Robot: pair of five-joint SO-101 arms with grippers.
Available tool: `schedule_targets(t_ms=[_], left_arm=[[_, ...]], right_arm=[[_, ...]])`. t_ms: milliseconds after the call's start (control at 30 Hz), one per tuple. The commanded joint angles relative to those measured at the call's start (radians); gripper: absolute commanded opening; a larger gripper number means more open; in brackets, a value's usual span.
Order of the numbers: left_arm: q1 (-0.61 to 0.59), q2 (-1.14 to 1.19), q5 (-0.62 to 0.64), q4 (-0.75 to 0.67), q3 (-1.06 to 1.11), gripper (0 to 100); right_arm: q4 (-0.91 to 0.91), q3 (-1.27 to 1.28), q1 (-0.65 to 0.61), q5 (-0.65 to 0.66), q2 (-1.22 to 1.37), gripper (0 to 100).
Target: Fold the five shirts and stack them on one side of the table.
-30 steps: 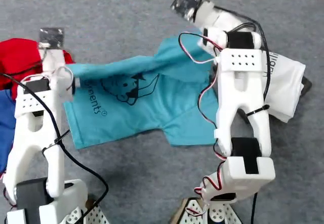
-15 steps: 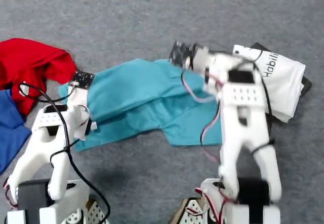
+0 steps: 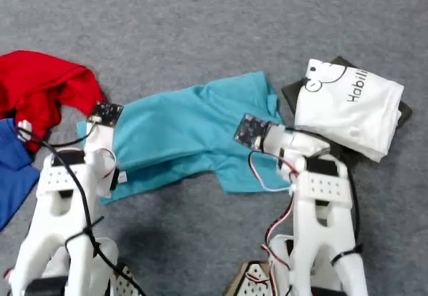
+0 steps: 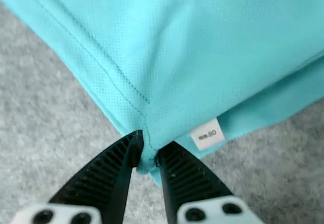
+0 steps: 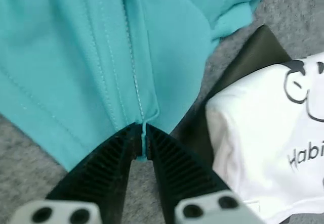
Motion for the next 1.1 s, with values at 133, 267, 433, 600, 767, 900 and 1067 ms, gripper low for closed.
schedule_targets(t_ms=[133, 267, 433, 600, 767, 900, 1067], left_arm=[[0.002, -0.137, -0.04, 0.014, 0.112, 2], [0.002, -0.163, -0.038, 0.014, 0.173, 2], [0.0, -0.189, -0.037, 0.015, 0.175, 2], [0.0, -0.199, -0.037, 0.015, 0.186, 2], [0.002, -0.191, -0.035, 0.017, 0.186, 2], [0.0, -0.199, -0.035, 0.04, 0.17, 6], [0.0, -0.199, -0.035, 0.157, 0.086, 20]], right_arm=[[-0.018, 0.09, 0.054, 0.014, -0.124, 0.4], [-0.018, 0.119, 0.085, 0.021, -0.143, 0.4], [-0.017, 0.137, 0.116, 0.055, -0.157, 0.4], [0.037, 0.137, 0.111, 0.055, -0.177, 0.4], [0.037, 0.137, 0.111, 0.054, -0.18, 0.4], [0.038, 0.128, 0.119, 0.048, -0.196, 1.9], [0.1, 0.128, 0.113, -0.029, -0.298, 11.5]])
